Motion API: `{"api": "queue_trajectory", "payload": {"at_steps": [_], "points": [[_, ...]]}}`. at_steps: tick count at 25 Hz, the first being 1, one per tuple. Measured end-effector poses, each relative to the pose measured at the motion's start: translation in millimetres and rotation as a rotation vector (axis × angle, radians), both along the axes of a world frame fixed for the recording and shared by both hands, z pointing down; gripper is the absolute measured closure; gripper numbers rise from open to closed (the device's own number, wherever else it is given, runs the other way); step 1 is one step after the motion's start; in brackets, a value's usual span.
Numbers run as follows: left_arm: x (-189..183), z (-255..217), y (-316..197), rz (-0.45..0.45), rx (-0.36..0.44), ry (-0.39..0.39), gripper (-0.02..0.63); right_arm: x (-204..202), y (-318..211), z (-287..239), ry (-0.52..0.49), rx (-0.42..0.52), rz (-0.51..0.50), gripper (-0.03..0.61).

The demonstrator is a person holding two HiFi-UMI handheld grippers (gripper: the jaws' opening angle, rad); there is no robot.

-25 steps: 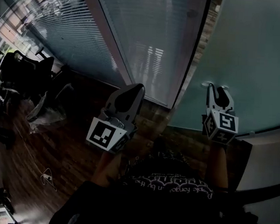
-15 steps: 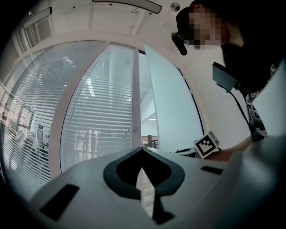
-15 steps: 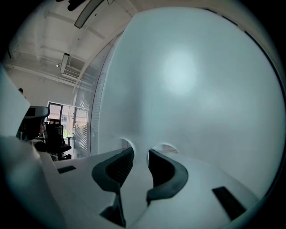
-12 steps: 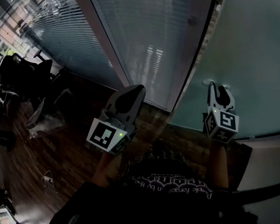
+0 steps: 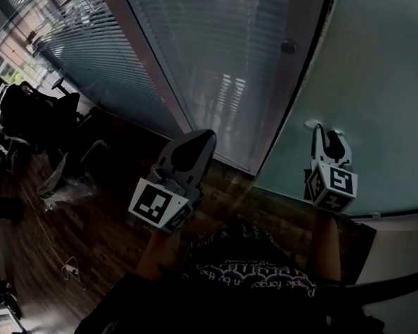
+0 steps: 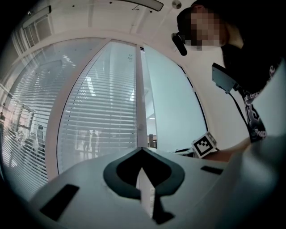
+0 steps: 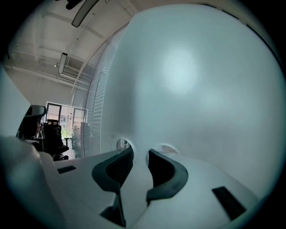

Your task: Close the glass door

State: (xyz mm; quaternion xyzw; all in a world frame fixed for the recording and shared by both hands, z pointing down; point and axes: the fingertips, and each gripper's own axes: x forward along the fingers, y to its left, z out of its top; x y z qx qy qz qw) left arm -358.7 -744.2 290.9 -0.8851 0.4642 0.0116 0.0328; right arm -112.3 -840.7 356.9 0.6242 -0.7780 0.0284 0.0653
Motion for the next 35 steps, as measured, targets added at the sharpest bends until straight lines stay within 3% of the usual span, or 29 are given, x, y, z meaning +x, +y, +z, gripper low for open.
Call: {"api": "queue_trajectory", "payload": {"at_steps": [35], "points": [[-5, 14, -63, 0.010, -0.020, -0.014, 0.612, 17, -73, 6, -0.011, 0.017, 0.053, 0.468]]}}
